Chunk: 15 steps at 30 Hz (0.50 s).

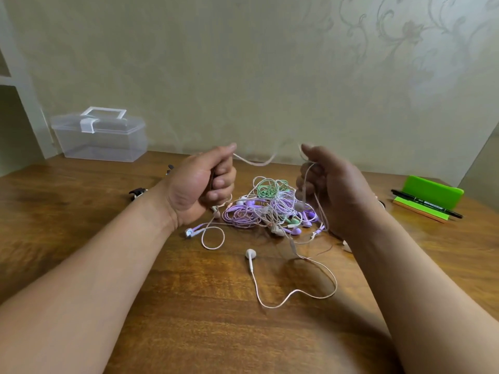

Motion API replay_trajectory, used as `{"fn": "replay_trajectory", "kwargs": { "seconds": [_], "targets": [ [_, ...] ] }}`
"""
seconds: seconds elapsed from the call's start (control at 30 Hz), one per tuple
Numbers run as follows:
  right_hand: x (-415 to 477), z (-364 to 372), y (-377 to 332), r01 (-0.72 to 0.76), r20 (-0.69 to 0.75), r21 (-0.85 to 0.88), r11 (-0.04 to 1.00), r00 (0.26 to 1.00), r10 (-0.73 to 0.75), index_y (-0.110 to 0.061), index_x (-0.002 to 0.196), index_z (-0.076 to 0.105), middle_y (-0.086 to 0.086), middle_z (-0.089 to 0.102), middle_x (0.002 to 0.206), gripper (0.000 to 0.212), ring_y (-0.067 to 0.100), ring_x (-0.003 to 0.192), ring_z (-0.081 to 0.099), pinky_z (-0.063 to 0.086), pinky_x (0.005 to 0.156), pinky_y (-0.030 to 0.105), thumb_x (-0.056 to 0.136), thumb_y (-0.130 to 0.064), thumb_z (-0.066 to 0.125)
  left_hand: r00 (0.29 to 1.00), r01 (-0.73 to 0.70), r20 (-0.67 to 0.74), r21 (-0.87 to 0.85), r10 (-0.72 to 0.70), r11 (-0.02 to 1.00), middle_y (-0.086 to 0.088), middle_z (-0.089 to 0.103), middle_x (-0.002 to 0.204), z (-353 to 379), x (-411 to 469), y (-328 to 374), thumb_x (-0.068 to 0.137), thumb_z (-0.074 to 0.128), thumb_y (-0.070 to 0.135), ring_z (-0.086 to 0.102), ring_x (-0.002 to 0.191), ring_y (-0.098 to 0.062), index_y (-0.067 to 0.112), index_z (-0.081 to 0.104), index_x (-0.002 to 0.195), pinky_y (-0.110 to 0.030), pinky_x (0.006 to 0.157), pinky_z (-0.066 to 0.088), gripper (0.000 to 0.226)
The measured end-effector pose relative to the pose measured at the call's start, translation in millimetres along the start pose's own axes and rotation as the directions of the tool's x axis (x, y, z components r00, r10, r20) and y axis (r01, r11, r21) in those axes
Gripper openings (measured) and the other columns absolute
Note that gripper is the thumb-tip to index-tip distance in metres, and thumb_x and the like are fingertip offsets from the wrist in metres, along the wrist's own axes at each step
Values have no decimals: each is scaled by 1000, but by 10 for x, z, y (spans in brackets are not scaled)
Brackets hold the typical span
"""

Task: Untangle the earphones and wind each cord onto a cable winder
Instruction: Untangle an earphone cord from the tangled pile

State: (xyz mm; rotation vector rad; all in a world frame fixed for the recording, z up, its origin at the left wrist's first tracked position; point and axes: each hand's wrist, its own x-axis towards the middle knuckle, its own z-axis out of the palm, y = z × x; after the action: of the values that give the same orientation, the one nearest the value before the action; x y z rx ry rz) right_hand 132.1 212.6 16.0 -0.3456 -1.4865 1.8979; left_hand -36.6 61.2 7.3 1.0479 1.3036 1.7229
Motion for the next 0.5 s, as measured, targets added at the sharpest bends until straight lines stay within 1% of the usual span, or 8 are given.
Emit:
{"fn": "replay_trajectory", "kwargs": {
  "seconds": [0.1,0.17,0.2,0.27,0.33,0.37,0.43,0.5],
  "targets": [
    [-7,-30,9,26,99,-134,991,995,-13,-21,55,39,2,26,52,45,19,49,33,30,48,29,93,-17,62,999,1,50,-86,3,996,2,26,54,-5,-4,33,105,41,35,20,39,-11,20,35,67,-33,51,10,41],
    [-41,-69,-6,33,238,-286,958,971,37,-20,53,48,6,36,50,35,21,48,39,28,49,29,84,-18,64,996,-10,86,-109,19,994,3,27,54,-20,-16,49,105,39,33,19,39,-10,18,40,70,-31,48,11,39],
    [-65,-89,-15,15,323,-376,927,939,116,-20,55,53,8,43,51,31,22,49,42,29,50,31,83,-19,66,994,-16,103,-111,27,994,3,27,53,-19,-20,57,106,39,32,19,39,-10,17,43,71,-31,48,11,38],
    [-120,-113,-24,-33,459,-520,854,832,311,-18,63,55,9,50,56,26,23,49,49,34,50,30,85,-21,70,991,-26,126,-98,39,995,4,27,52,-1,-27,64,105,39,31,19,39,-9,16,49,75,-33,49,10,36],
    [-165,-95,-28,-41,524,-575,817,749,405,-12,73,53,10,53,58,26,21,49,53,39,47,27,89,-25,69,991,-37,126,-76,47,996,4,29,51,22,-38,68,105,41,30,20,38,-9,15,55,78,-34,51,9,34],
    [-178,-79,-30,-37,537,-582,812,733,418,-10,78,54,10,57,59,27,21,50,56,41,48,26,91,-29,68,991,-43,124,-72,52,996,3,30,51,30,-40,68,105,41,29,20,38,-9,15,58,80,-35,51,9,33],
    [-175,-54,-33,-30,525,-591,806,744,413,-10,82,57,14,63,65,31,23,56,61,47,54,29,94,-38,64,990,-51,131,-72,60,996,2,31,52,43,-51,77,104,42,28,20,38,-9,14,62,82,-35,51,9,33],
    [-143,-64,-18,-12,485,-587,810,795,363,-10,82,61,16,62,67,33,26,59,62,49,64,37,93,-41,65,989,-62,129,-62,69,996,1,32,52,48,-62,88,103,42,26,20,38,-10,12,63,81,-35,51,9,34]
  ]
}}
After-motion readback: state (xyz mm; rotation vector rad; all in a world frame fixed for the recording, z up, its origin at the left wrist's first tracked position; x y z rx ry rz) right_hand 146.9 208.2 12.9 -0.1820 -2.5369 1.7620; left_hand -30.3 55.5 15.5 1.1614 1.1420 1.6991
